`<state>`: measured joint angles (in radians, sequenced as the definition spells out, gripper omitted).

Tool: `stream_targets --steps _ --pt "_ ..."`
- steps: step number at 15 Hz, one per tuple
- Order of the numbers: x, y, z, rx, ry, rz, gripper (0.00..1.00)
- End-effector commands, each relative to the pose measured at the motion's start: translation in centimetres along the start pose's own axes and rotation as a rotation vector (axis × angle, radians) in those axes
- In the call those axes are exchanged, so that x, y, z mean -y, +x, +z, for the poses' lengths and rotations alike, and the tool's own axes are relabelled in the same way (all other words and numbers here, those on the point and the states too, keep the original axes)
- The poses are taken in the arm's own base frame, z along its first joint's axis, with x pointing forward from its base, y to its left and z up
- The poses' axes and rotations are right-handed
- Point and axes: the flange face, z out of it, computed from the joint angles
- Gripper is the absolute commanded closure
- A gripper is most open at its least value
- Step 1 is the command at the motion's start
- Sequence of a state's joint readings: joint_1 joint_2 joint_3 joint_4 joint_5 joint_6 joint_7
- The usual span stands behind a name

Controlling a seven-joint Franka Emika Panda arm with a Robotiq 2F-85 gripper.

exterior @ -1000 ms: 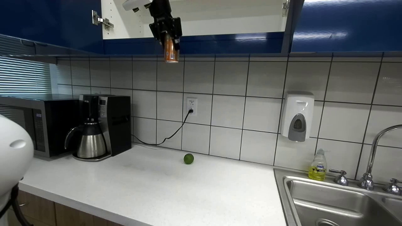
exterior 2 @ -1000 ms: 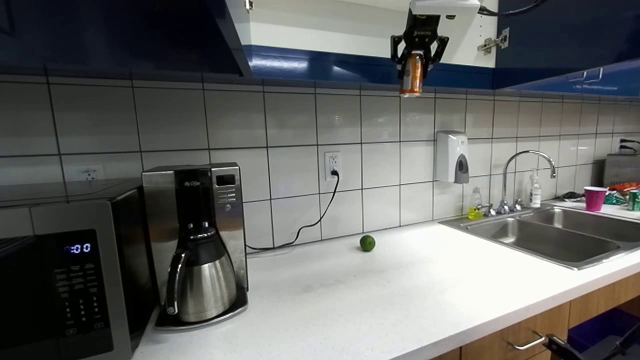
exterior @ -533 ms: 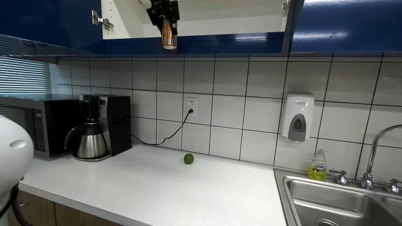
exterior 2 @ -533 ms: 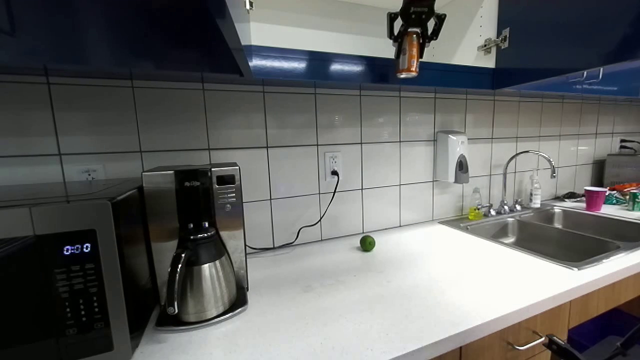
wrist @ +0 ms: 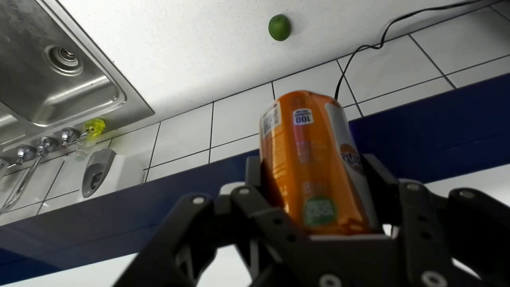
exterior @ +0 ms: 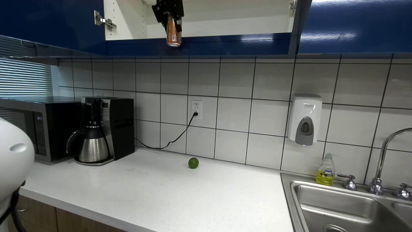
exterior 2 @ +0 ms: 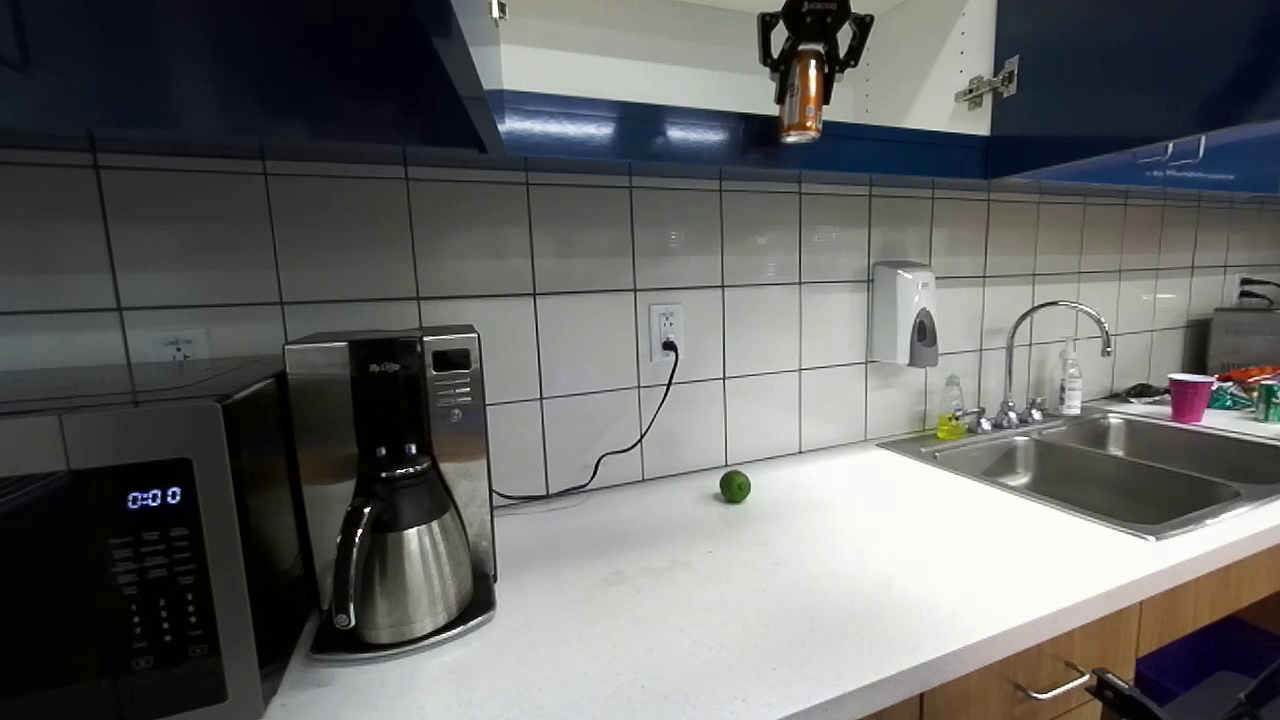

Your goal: Put the can in the cabinet

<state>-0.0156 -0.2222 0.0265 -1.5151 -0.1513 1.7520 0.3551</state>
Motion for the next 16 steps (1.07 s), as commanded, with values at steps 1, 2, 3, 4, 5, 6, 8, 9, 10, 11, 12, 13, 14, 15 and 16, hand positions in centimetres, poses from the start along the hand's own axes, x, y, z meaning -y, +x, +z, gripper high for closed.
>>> stream_targets --steps 1,2,3,4,5,6,8,9,10,11,12,13,14,15,16 --pt "0.7 1.2 -1.9 0.002 0.003 0.030 0.62" --pt "0.8 1.3 -2.2 0.001 0.004 0.033 0.62" --pt "0.8 1.5 -2.5 -0.001 0.005 0.037 0.62" --pt "0.9 1.6 -2.9 -0.003 0.006 0.039 0.62" --pt "0.9 1.7 -3.3 -0.005 0.008 0.044 0.62" --pt "0.9 1.9 -3.7 -0.007 0.008 0.048 0.62" --pt "0.9 2.1 -4.3 -0.009 0.010 0.056 0.62" --pt "0.9 2.3 -4.5 -0.011 0.011 0.060 0.62" --pt "1.0 2.3 -4.7 -0.013 0.010 0.063 0.62" --pt "1.1 2.5 -4.7 -0.011 0.011 0.065 0.62" --pt "1.2 2.6 -4.8 -0.011 0.012 0.066 0.62" --pt "1.3 2.8 -4.8 -0.010 0.012 0.068 0.62" --pt "1.5 3.0 -4.9 -0.012 0.012 0.069 0.62" --pt "1.6 3.2 -4.9 -0.012 0.013 0.071 0.62" --pt "1.7 3.4 -5.0 -0.011 0.013 0.074 0.62"
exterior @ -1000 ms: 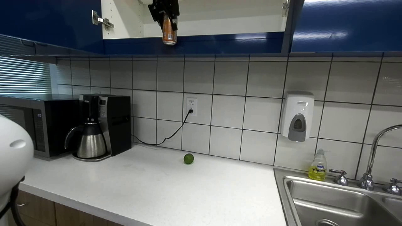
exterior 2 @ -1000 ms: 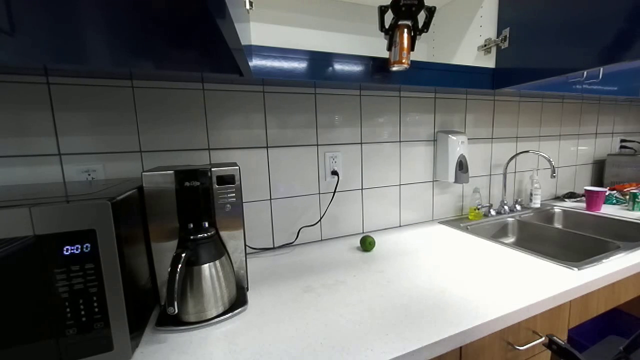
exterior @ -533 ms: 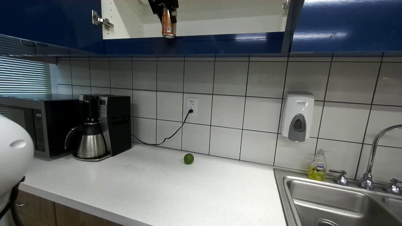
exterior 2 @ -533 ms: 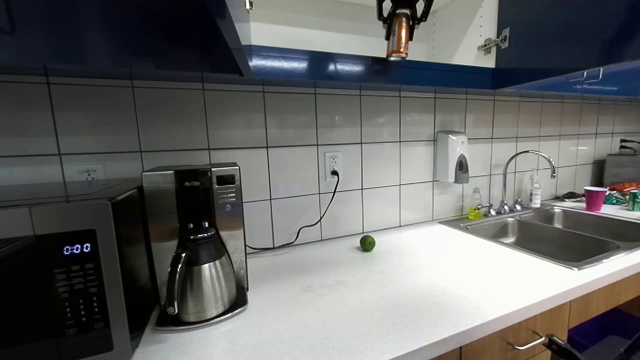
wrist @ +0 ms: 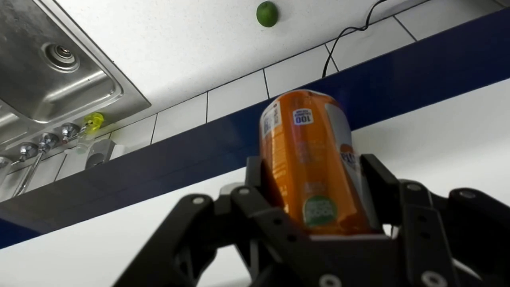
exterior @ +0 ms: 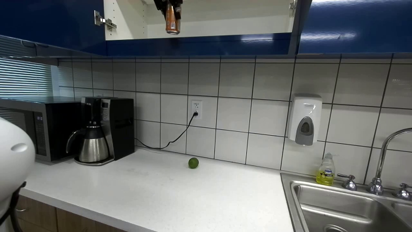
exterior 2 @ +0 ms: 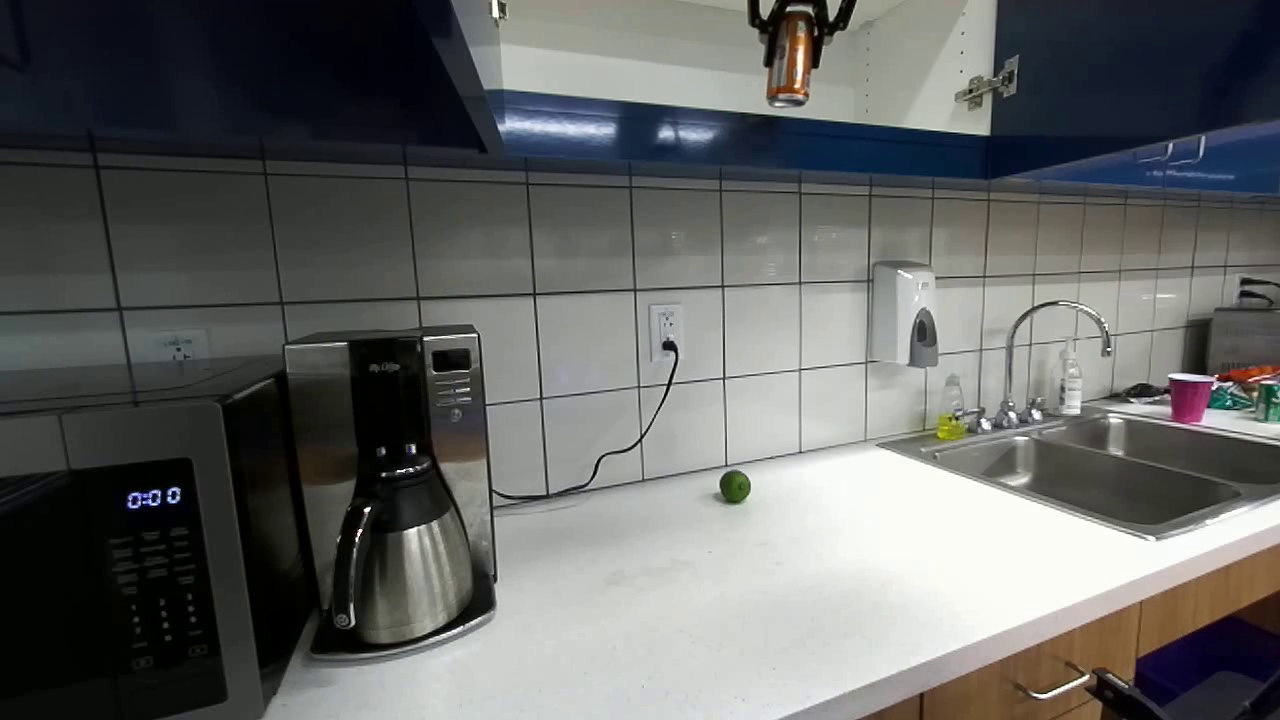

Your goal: Put the can in the cabinet

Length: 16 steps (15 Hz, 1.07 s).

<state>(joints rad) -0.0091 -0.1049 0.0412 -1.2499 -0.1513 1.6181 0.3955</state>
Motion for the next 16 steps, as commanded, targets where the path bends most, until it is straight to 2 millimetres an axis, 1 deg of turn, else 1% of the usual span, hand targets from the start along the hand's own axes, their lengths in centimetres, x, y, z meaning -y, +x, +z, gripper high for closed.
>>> stream_targets --steps 1,6,10,13,16 --pt "0.8 1.0 -1.0 -0.001 0.001 0.031 0.62" --pt "1.4 2.0 -1.1 -0.003 0.000 0.058 0.62" --pt "1.8 2.9 -0.9 -0.007 -0.008 0.087 0.62" --pt "2.1 3.7 -0.4 -0.007 -0.017 0.108 0.62" --pt "2.5 4.4 0.5 -0.003 -0.027 0.119 0.62"
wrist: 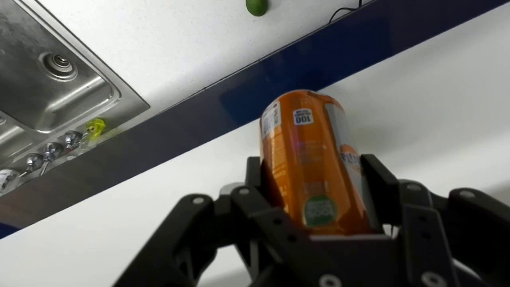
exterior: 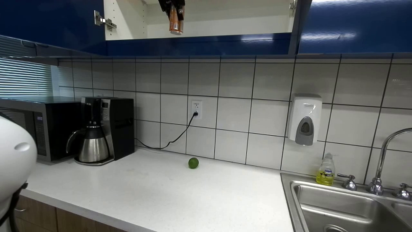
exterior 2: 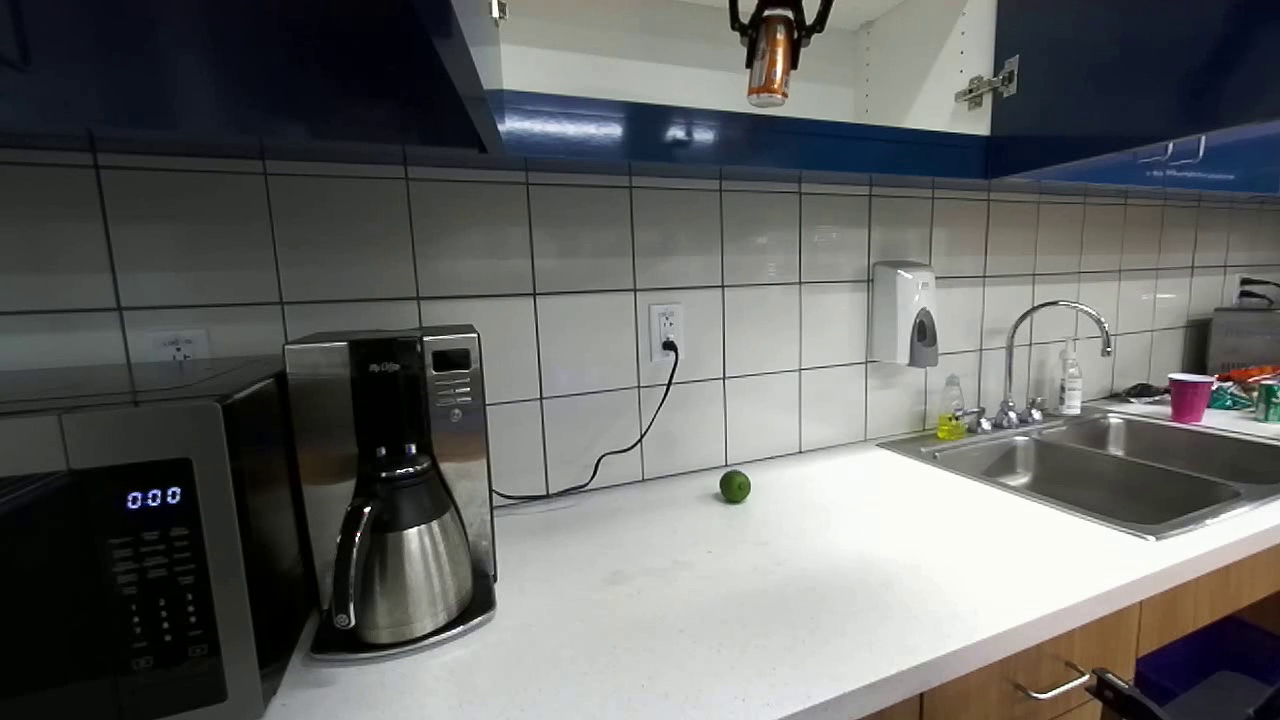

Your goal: Put the can in the cabinet

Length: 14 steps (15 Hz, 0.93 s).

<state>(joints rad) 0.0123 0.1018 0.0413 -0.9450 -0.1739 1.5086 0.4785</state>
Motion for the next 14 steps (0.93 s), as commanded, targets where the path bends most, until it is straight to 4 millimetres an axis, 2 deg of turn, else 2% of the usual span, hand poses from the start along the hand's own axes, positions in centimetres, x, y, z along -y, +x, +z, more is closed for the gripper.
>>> stream_targets --steps 1,7,11,12,14 --pt "0.7 0.9 0.1 -0.010 -0.022 0.040 0.62" --pt "1.6 2.0 2.0 -0.003 -0.046 0.059 0.62" --pt "1.9 2.4 2.4 -0.008 -0.049 0.066 0.62" --pt "1.9 2.5 2.5 -0.006 -0.049 0.068 0.12" --pt "1.9 2.6 2.7 -0.006 -0.049 0.073 0.05"
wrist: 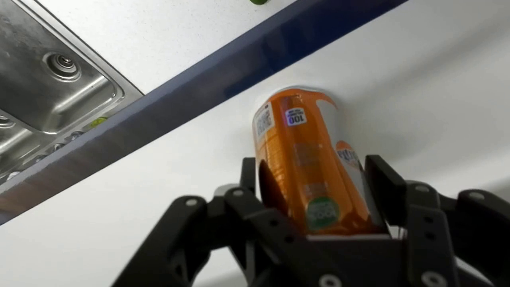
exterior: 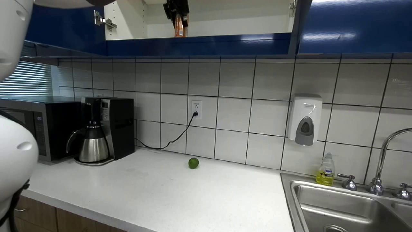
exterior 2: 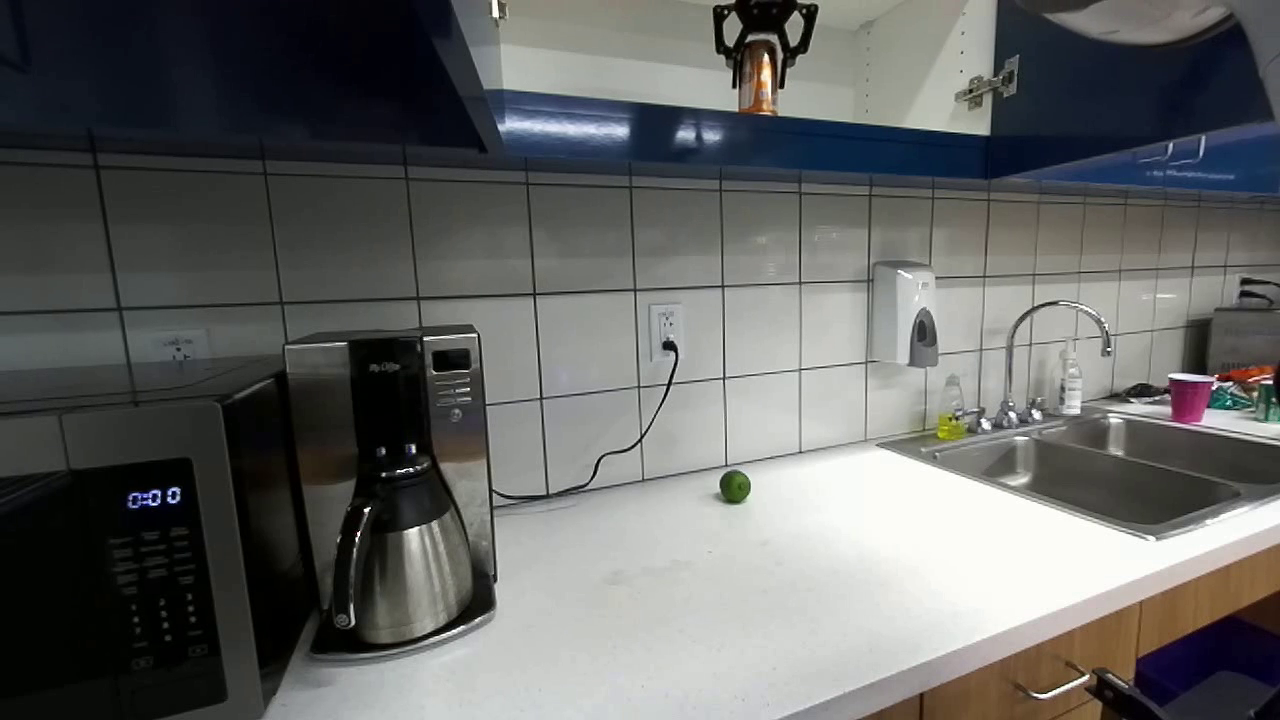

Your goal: Put the can in the cabinet

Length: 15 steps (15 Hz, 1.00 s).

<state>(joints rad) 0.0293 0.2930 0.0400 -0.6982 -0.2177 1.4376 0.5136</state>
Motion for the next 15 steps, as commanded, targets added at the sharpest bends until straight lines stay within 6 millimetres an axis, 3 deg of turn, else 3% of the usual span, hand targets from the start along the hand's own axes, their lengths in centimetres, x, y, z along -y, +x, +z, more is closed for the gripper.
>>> stream_targets --steps 1,15 --pt "0.1 0.2 0.0 -0.003 -0.016 0.033 0.00" --pt "-1.6 0.7 -0.5 0.003 0.003 -0.011 0.00"
